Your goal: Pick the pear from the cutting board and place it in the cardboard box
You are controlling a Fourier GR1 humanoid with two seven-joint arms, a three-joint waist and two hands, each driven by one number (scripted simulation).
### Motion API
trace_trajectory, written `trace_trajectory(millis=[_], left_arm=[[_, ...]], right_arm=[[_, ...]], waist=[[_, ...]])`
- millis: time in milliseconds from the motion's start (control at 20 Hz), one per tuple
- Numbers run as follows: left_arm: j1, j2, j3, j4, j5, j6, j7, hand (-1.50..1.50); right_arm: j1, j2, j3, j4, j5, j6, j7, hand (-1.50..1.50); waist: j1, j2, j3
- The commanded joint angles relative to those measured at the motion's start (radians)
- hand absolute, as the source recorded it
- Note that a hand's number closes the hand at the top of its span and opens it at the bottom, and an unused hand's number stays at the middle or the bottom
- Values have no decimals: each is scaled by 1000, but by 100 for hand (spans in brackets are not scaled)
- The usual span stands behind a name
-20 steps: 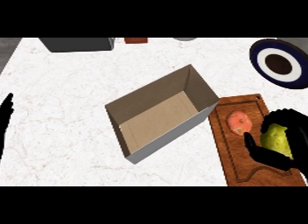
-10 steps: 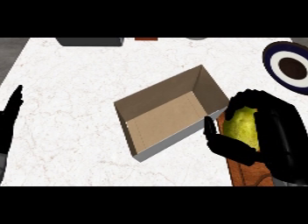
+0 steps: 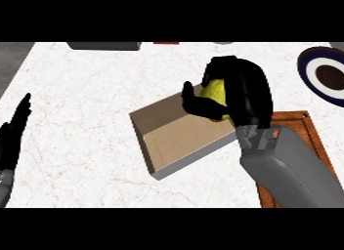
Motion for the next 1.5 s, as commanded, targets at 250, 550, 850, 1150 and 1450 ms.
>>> trace_trajectory(millis=[250,550,850,1150,1450], left_arm=[[4,-19,38,44,-11,-46,-49,0],[-9,-18,56,25,-21,-55,-20,0],[-27,-81,43,74,-71,-35,-44,0],[10,-34,77,-32,-51,-85,25,0],[19,-85,81,15,-92,-32,-9,0]], right_arm=[[-166,184,-67,539,86,-135,-172,150],[-226,236,-155,757,-66,-252,-181,-150],[-289,237,-194,923,-179,-352,-404,-150],[-296,237,-237,880,-197,-489,-531,-150],[-214,193,-328,690,-287,-525,-592,-150]], waist=[[4,4,0],[16,8,1],[9,7,1],[3,0,2],[-19,-3,1]])
